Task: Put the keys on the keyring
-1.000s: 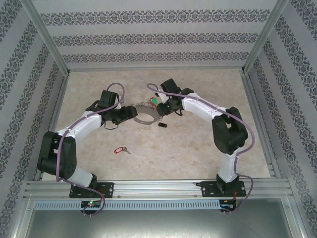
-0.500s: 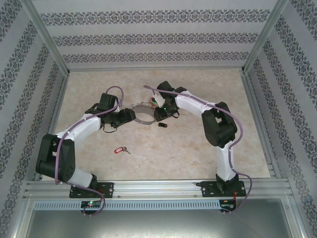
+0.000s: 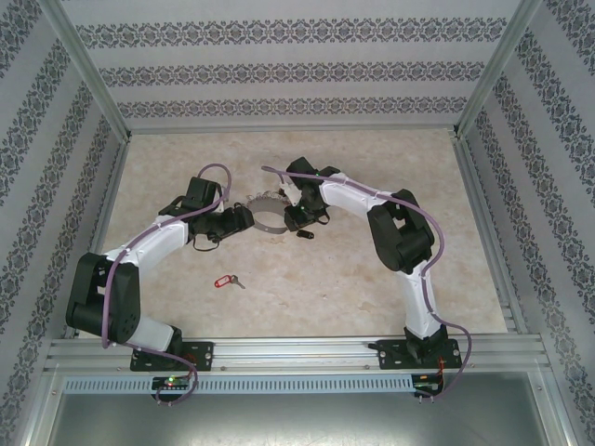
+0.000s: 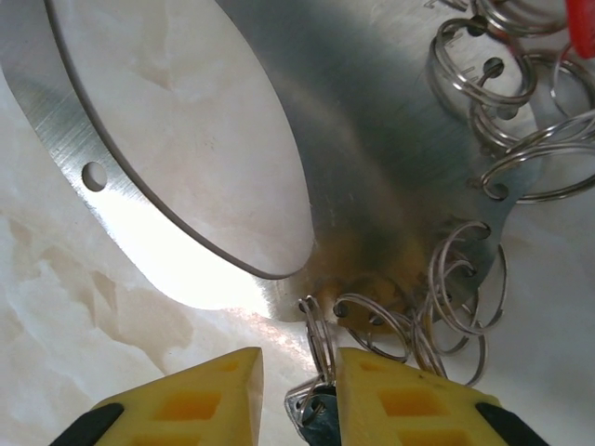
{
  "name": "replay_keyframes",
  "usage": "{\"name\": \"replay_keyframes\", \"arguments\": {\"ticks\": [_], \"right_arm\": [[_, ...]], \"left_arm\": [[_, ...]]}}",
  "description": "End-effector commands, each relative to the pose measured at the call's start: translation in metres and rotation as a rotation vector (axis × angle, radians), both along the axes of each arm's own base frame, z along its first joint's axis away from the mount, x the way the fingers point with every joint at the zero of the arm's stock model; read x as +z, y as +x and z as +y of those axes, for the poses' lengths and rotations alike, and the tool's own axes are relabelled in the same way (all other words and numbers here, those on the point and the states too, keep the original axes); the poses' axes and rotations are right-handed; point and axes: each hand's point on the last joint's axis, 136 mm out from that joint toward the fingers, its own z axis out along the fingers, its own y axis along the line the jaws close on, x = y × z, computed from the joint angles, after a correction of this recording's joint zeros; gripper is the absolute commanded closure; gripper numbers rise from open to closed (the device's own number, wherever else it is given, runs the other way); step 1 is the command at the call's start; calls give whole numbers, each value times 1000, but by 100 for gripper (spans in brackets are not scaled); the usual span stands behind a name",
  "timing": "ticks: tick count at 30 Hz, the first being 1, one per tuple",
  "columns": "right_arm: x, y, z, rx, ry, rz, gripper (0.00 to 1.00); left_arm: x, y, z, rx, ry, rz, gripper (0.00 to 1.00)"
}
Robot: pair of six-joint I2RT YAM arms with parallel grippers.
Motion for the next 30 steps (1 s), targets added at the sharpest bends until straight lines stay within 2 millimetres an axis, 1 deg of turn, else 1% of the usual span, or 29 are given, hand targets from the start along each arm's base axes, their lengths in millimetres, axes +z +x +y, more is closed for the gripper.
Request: {"name": "replay_keyframes", "arguments": {"ticks": [1,8,10,12,14,15,18,21,24,27,30], "right_arm": [[-3,0,2,-5,-19,4,73],[-16,0,5,-3,-37,15,75],[-19,-1,6,-3,-44,13,79],[-17,-3,11,2,-26,19,85],[-10,-8,22,-6,31,58,94],[-5,-11,28,-9,61,73,96],[13,-16,46,-41,167,101,96],[26,-15,56,-105,255,127,99],[38,-17,75,-170,382,210,100],[47,-19,89,-189,439,243,100],[51,-20,95,-201,463,250,100]], "left_arm": [[6,-1,-3,0,-3,-21,29],[4,-2,-3,4,-8,-19,29],[3,-3,-3,6,-12,-16,29],[3,-2,-3,8,-15,-17,29],[4,-2,-4,9,-19,-18,29],[4,-2,-4,11,-21,-18,29],[5,0,-4,26,-31,-21,28],[3,3,-4,62,-61,-19,28],[0,6,-3,97,-72,-9,28],[-4,10,2,127,-66,-1,29],[-3,16,9,165,-57,1,30]]}}
